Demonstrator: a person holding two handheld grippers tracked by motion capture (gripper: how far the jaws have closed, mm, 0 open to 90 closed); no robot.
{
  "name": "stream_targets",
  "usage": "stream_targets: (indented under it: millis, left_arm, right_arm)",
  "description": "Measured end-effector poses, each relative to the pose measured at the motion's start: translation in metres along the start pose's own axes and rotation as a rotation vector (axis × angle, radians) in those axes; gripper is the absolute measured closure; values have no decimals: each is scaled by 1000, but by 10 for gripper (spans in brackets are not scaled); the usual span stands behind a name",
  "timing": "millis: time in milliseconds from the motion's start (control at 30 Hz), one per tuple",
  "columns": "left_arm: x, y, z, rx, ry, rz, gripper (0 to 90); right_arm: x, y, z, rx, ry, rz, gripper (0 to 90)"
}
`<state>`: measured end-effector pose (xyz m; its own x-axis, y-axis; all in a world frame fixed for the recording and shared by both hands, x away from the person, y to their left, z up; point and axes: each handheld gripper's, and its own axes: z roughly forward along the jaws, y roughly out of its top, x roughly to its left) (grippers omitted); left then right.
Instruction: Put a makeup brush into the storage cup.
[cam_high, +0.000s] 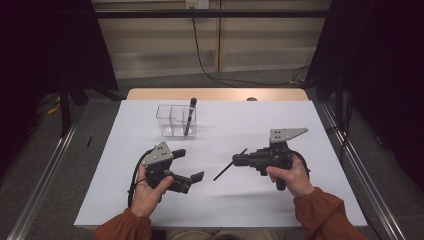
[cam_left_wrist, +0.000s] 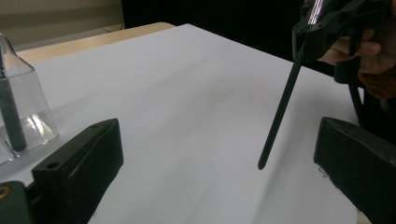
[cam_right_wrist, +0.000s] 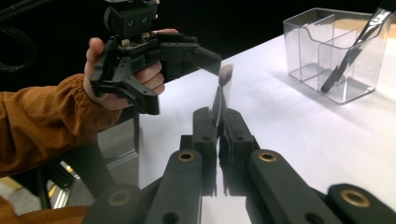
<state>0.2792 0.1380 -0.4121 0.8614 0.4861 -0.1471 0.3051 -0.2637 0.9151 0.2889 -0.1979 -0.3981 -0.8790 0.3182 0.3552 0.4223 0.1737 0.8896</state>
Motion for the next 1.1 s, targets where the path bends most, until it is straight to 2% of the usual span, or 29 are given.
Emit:
stream_targets:
  millis: [67,133,167,467,567,600,800,967,1100]
  left_arm:
    - [-1,2,1,6,-6,10,17]
    - [-2,3,2,-10,-9,19,24]
    - [-2,5,3,-7,-1,21,24]
    - [-8,14,12,2,-30,41,23]
    - [-10,16,15,-5,-27,56,22]
    - [-10,16,17,-12,-19,57,24]
    - [-8,16,24,-18,-44,45,27]
    - [-13,15,25,-7,-47,71,27]
    - [-13,13,26,-4,-48,75,31]
  right_arm:
    - [0,3,1,-3,-2,-6,857]
    - [0,6,2,6,-5,-13,857]
    - [0,8,3,17,-5,-14,857]
    - [-3,24,8,108,-10,-36,857]
    - [-4,28,10,141,-12,-37,858]
    - [-4,30,11,160,-18,-39,857]
    - [-3,37,17,218,-36,-54,857]
    - [-3,43,20,260,-43,-68,857]
    - [-5,47,22,307,-49,-74,857]
